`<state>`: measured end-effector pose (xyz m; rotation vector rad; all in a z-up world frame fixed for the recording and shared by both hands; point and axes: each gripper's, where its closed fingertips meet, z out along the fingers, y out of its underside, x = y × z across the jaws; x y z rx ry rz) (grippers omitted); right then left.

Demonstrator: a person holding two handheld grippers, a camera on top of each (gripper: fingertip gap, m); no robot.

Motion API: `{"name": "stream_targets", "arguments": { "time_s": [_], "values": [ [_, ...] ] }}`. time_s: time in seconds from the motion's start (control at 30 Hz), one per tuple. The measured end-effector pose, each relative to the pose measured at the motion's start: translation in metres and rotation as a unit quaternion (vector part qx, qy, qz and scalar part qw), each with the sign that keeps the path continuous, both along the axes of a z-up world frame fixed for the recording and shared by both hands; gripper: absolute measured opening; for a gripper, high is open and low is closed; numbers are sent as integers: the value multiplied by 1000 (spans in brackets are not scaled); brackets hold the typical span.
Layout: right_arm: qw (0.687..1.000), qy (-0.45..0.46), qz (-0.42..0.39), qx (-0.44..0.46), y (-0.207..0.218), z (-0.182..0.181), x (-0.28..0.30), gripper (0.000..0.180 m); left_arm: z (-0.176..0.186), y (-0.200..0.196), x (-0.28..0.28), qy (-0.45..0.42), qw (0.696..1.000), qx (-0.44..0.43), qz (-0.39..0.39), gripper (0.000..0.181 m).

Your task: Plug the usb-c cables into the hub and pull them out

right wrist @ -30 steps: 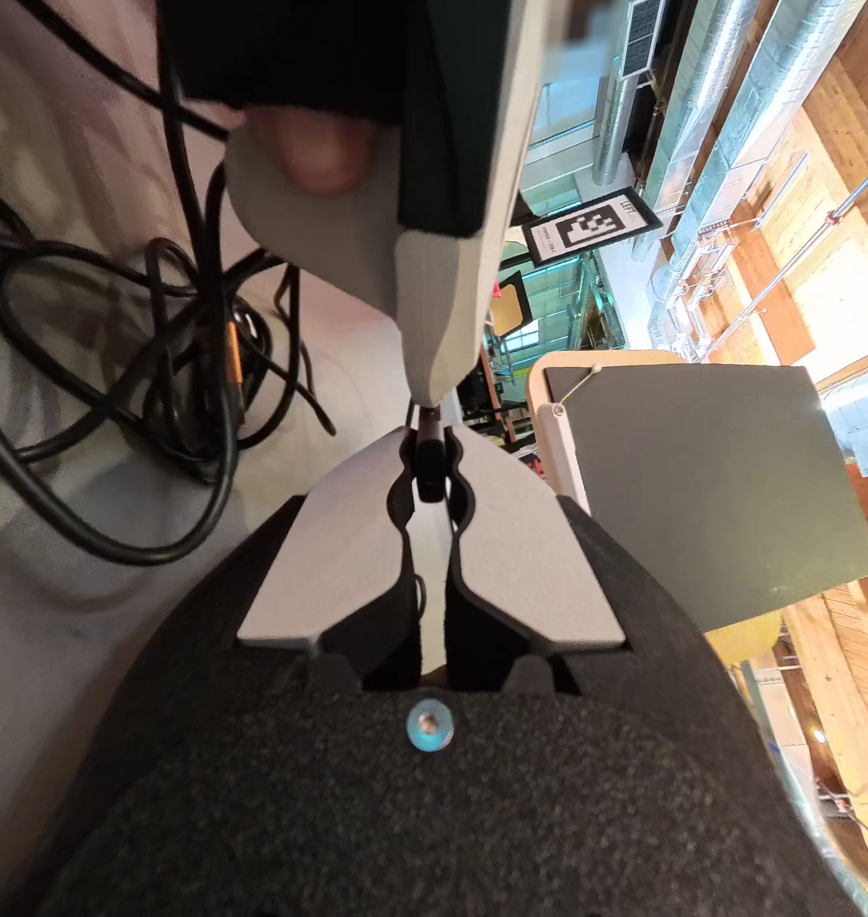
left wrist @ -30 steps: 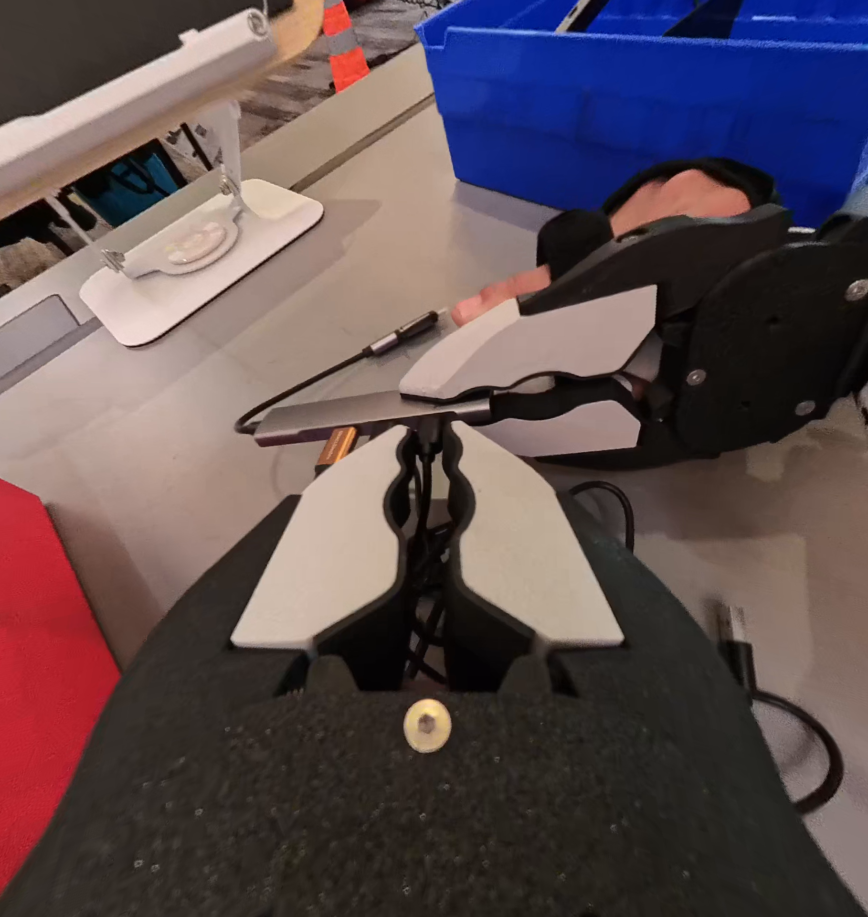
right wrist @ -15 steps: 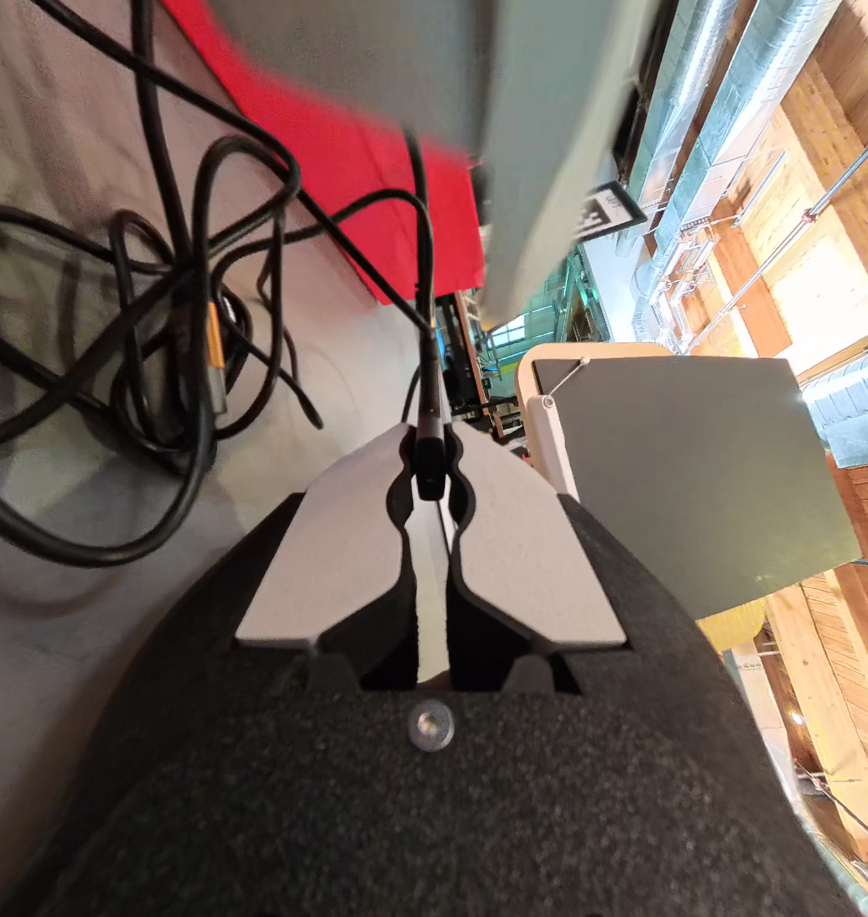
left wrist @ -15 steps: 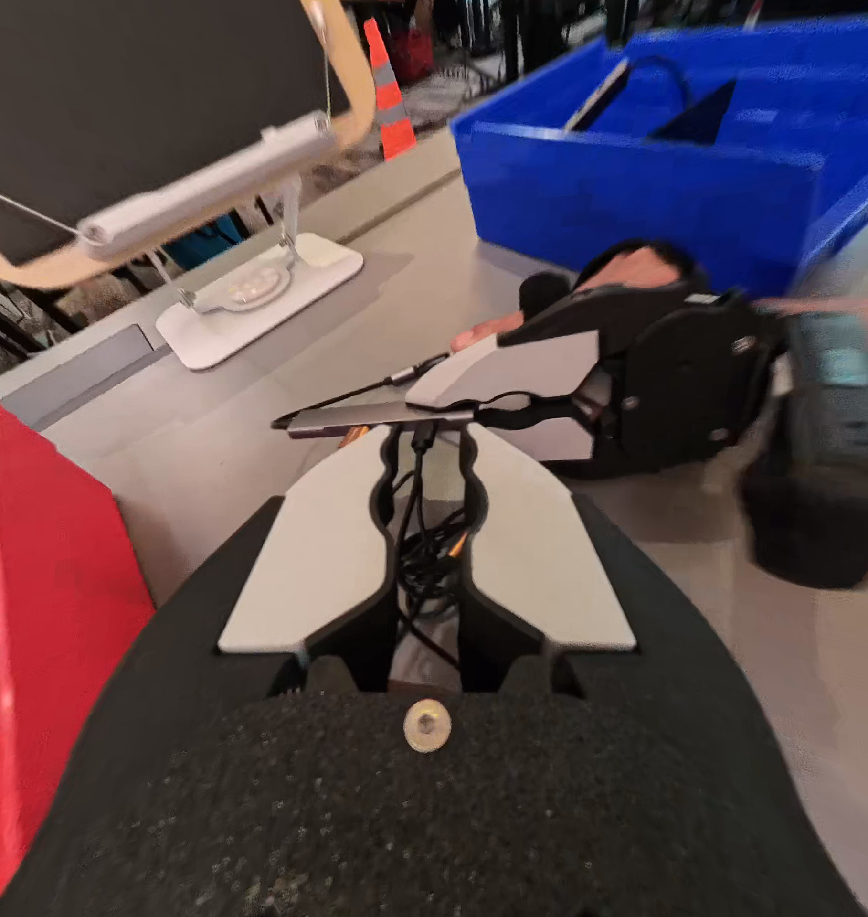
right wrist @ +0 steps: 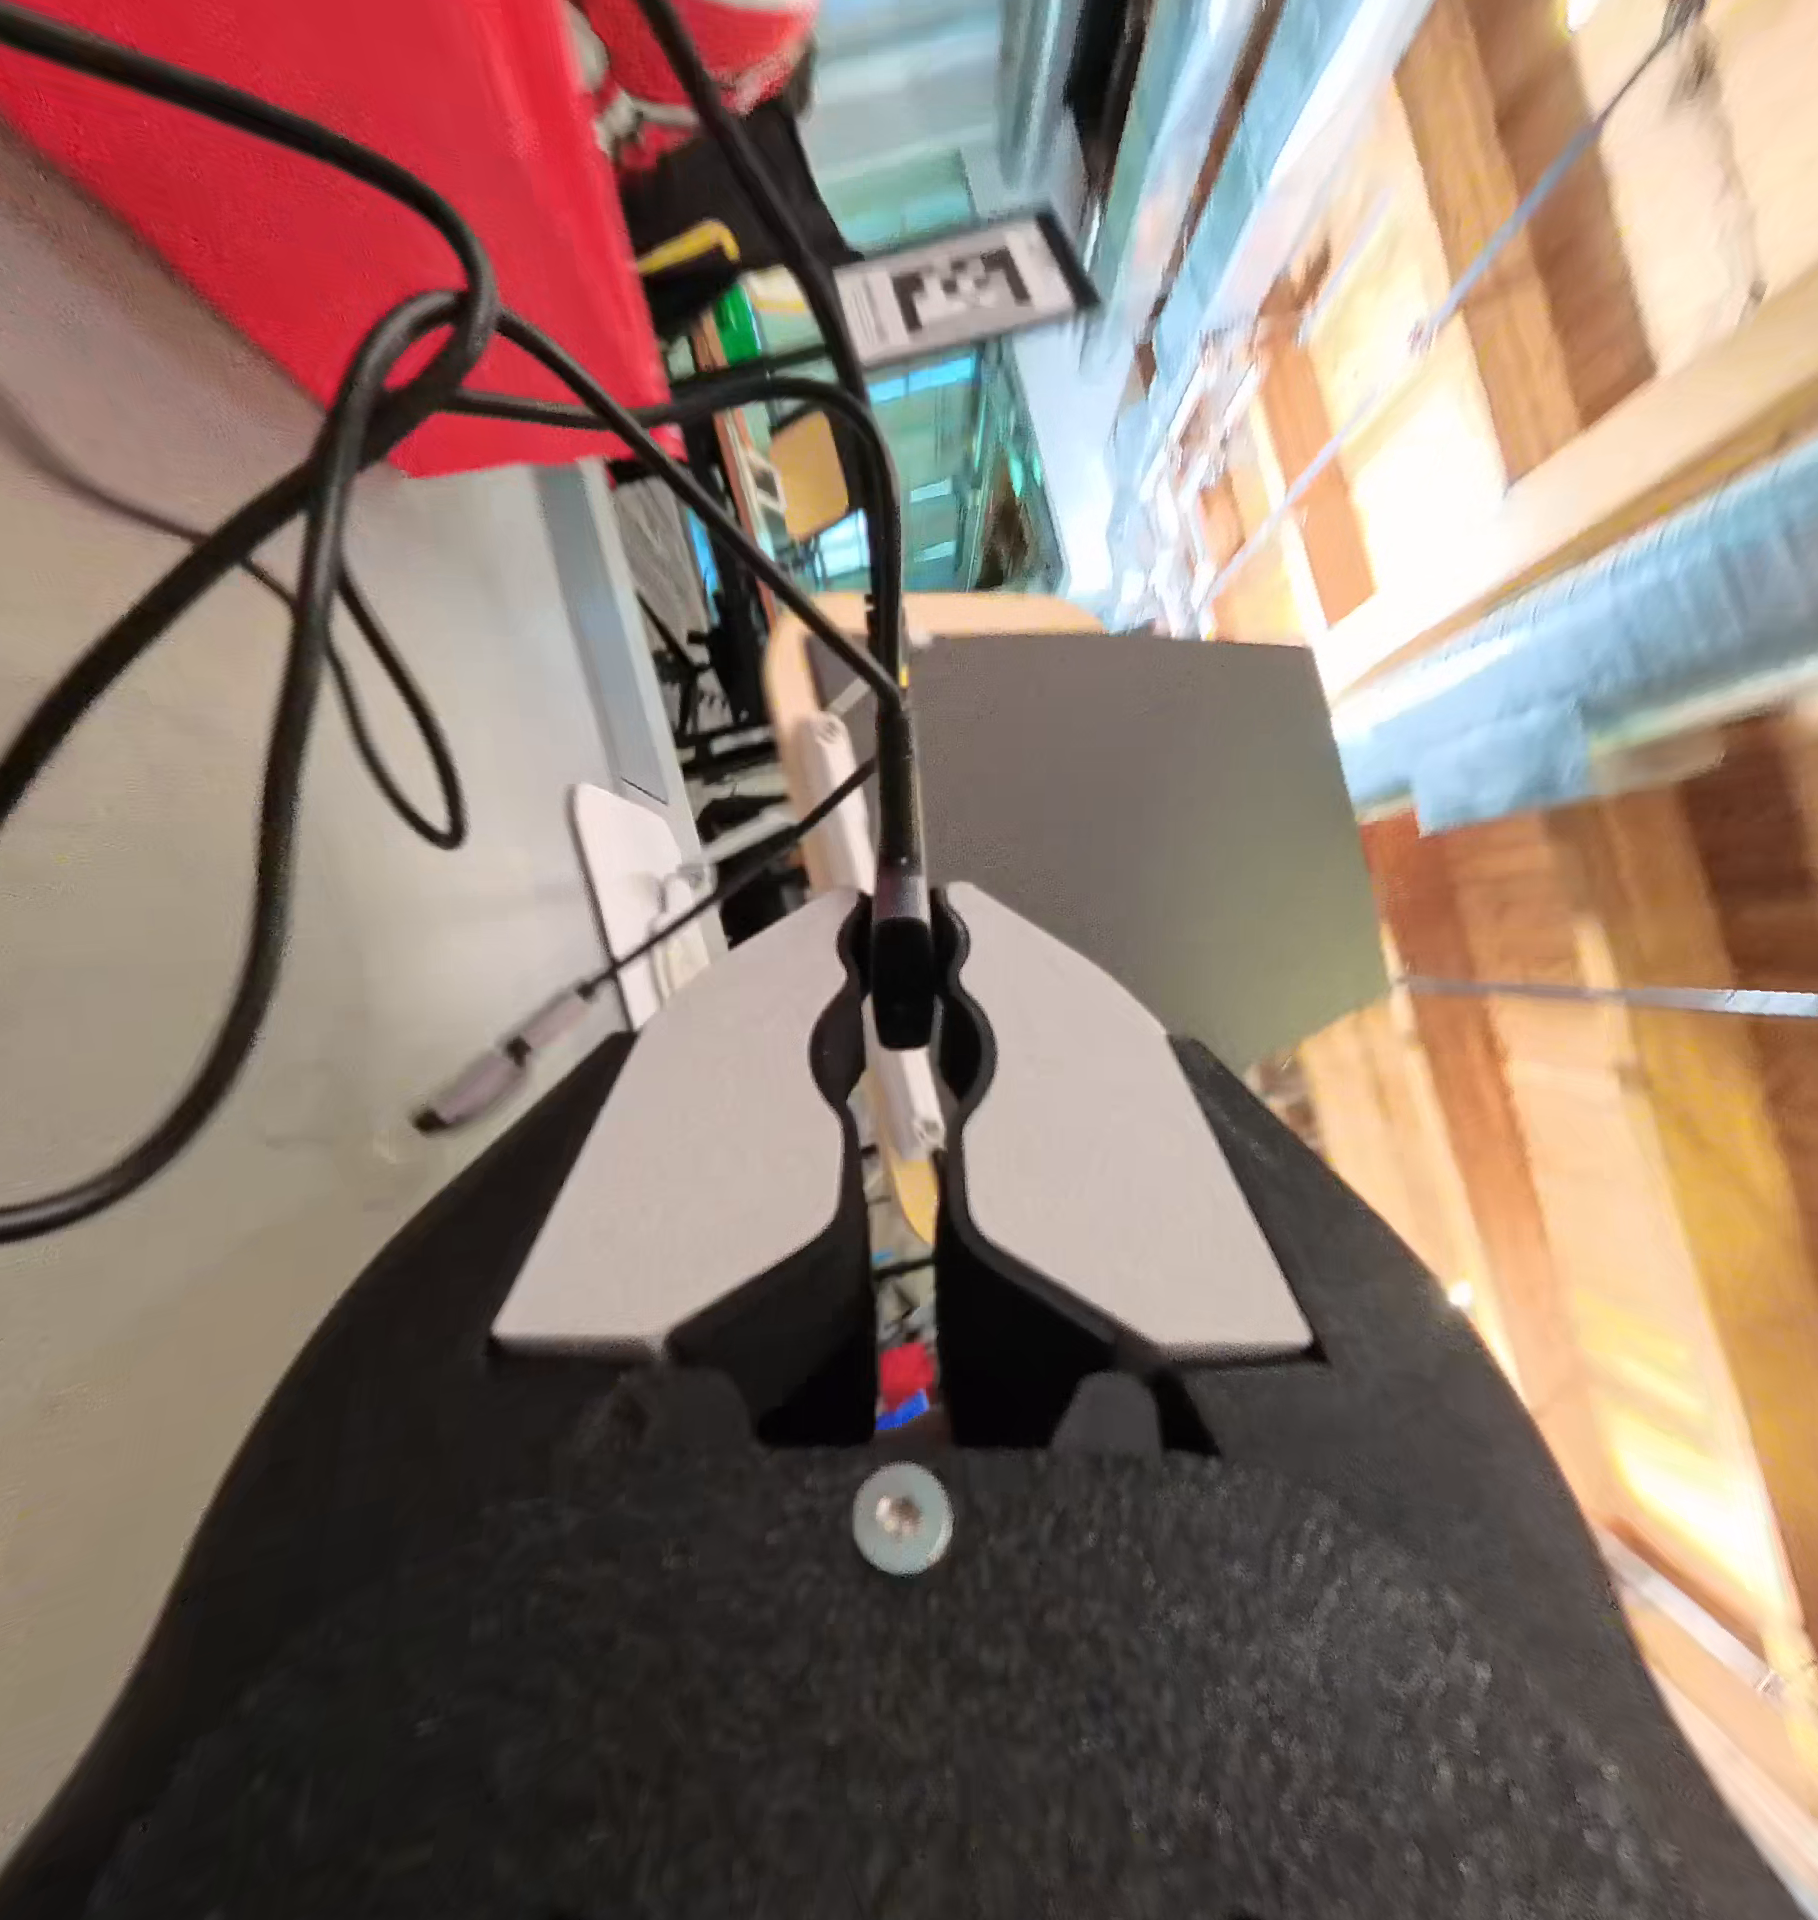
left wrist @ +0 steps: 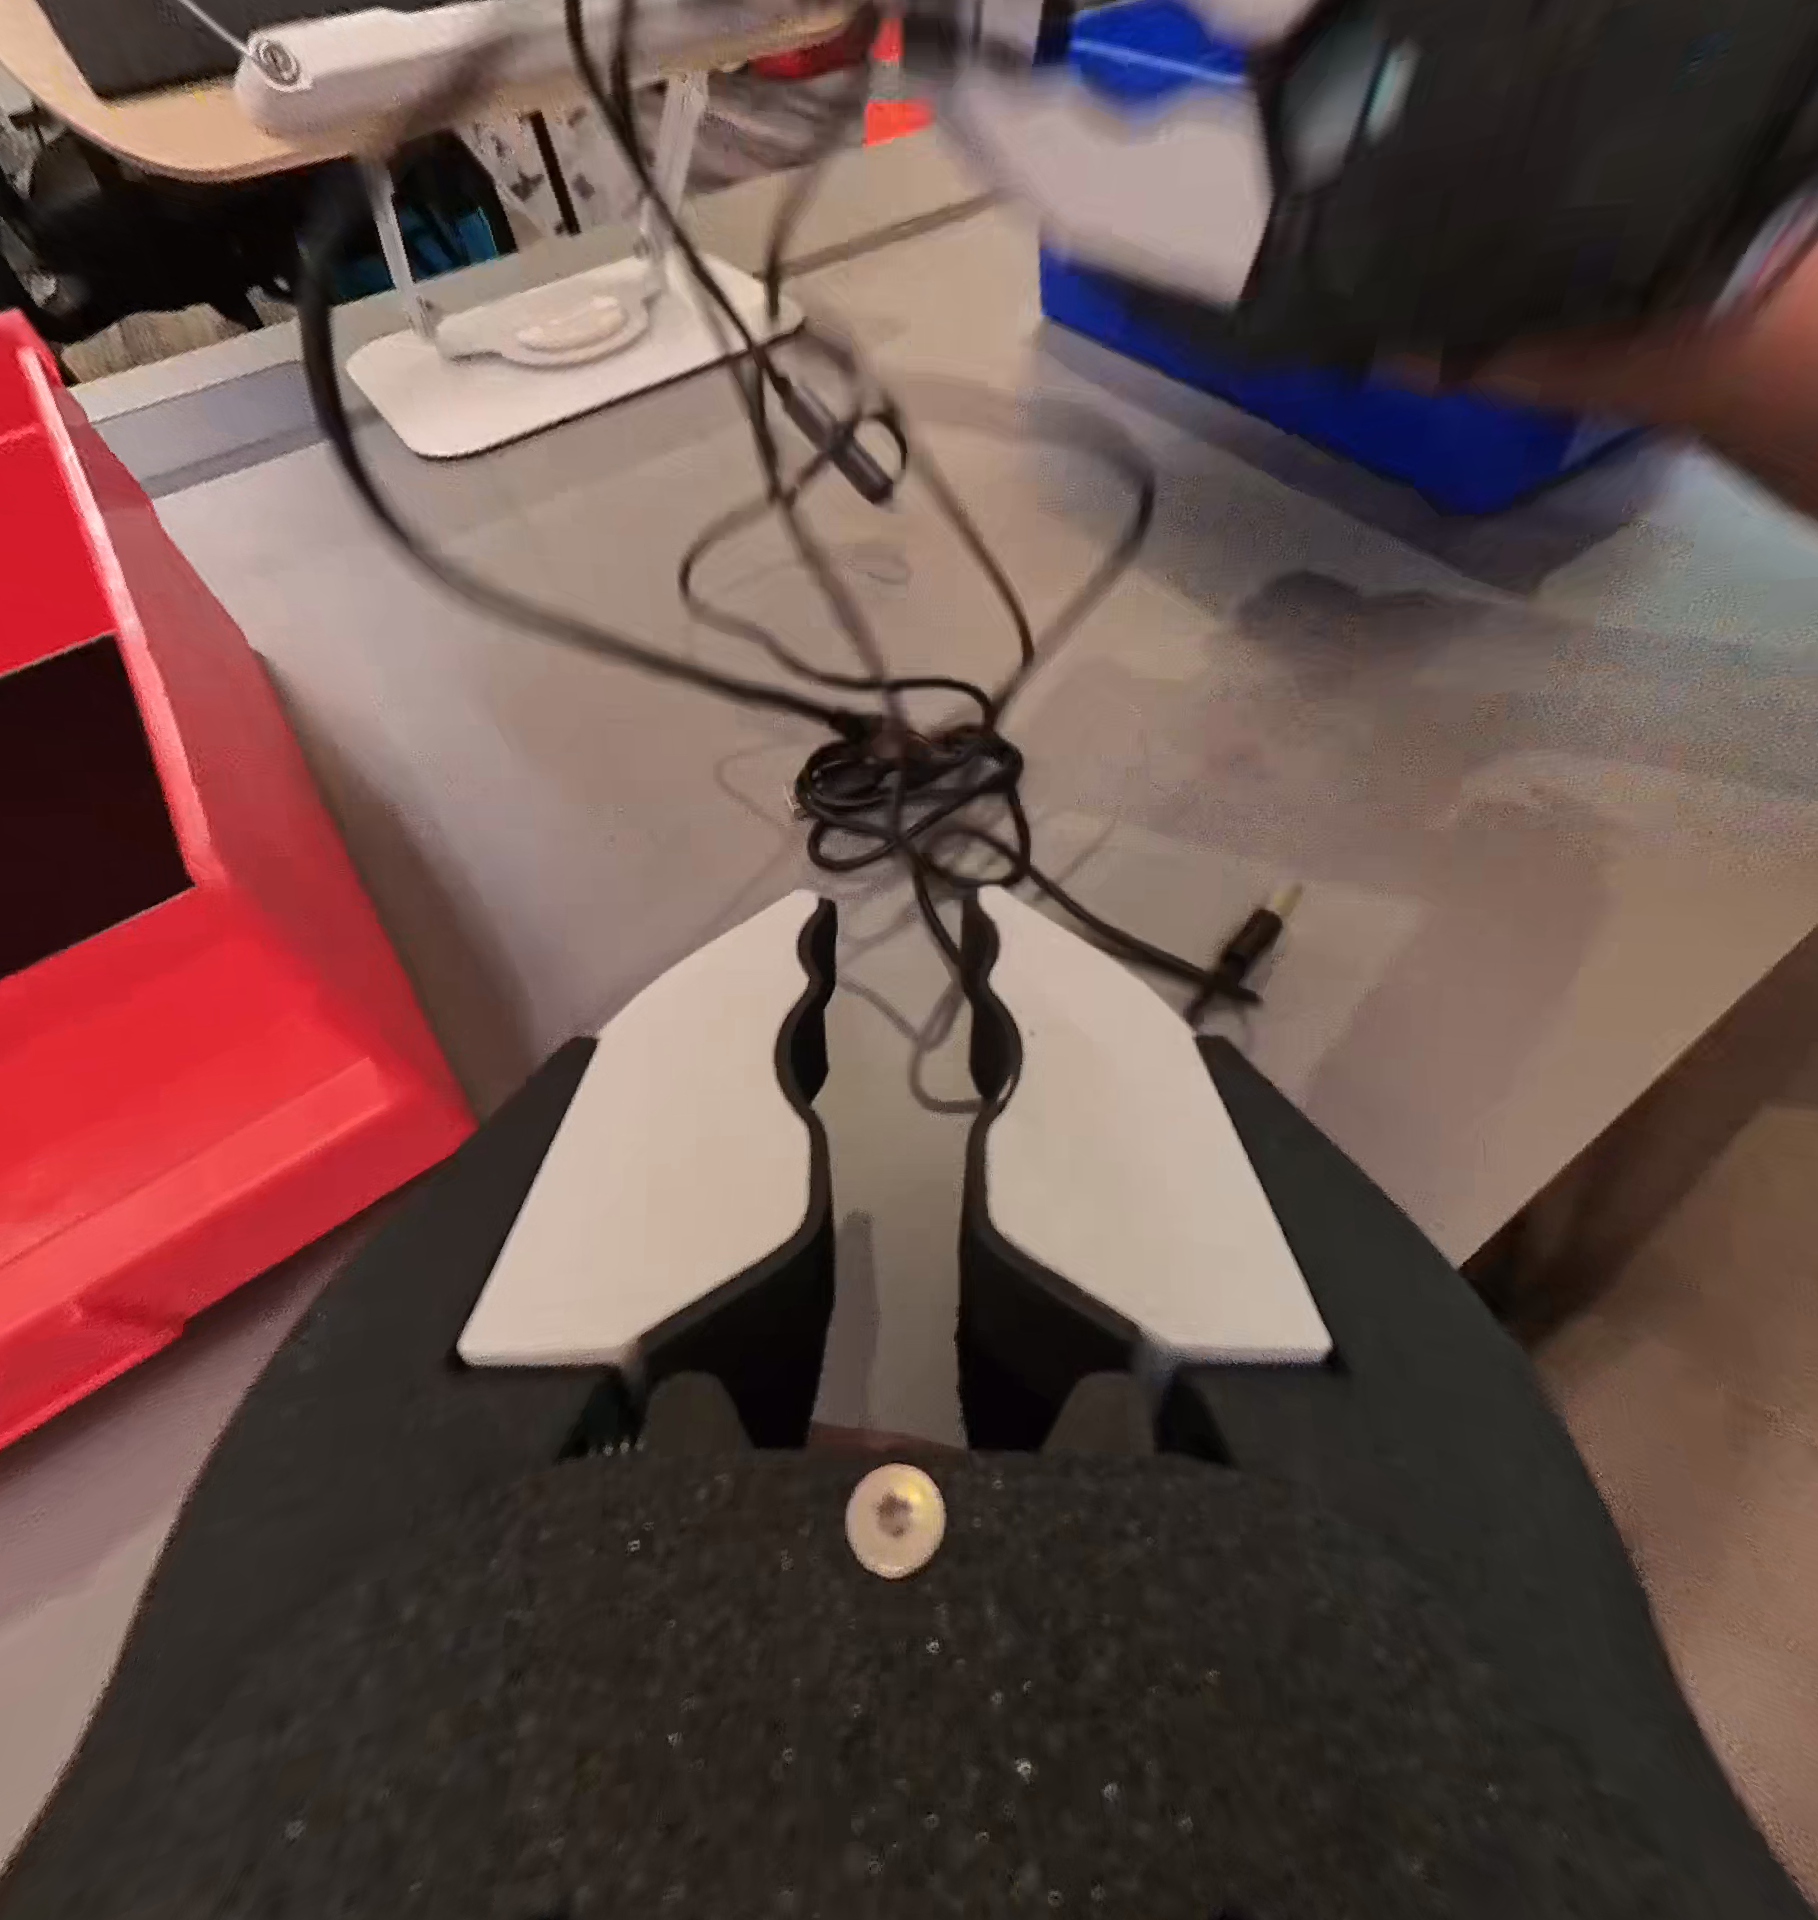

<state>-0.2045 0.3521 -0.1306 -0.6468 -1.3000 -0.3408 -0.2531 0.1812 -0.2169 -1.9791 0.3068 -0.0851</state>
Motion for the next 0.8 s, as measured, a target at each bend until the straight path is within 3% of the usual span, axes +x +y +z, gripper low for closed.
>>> {"name": "stream_targets", "arguments": {
  "time_s": [0.13,0.3,0.47,0.63,0.8],
  "values": [
    [995,62,-45,-56,34,117,38,9,-1,0,1,-23,1000,-8,-8,22],
    [986,108,-120,-51,72,277,99,9,-4,-3,12,-58,997,-26,-32,22],
    [971,111,-211,-14,109,390,166,9,-6,-4,23,-52,997,-33,-51,22],
    [955,91,-283,13,132,435,225,9,-7,-5,27,-41,997,-32,-58,22],
    [932,57,-359,2,162,409,270,9,-9,-5,27,-44,996,-40,-59,22]
  ]
}}
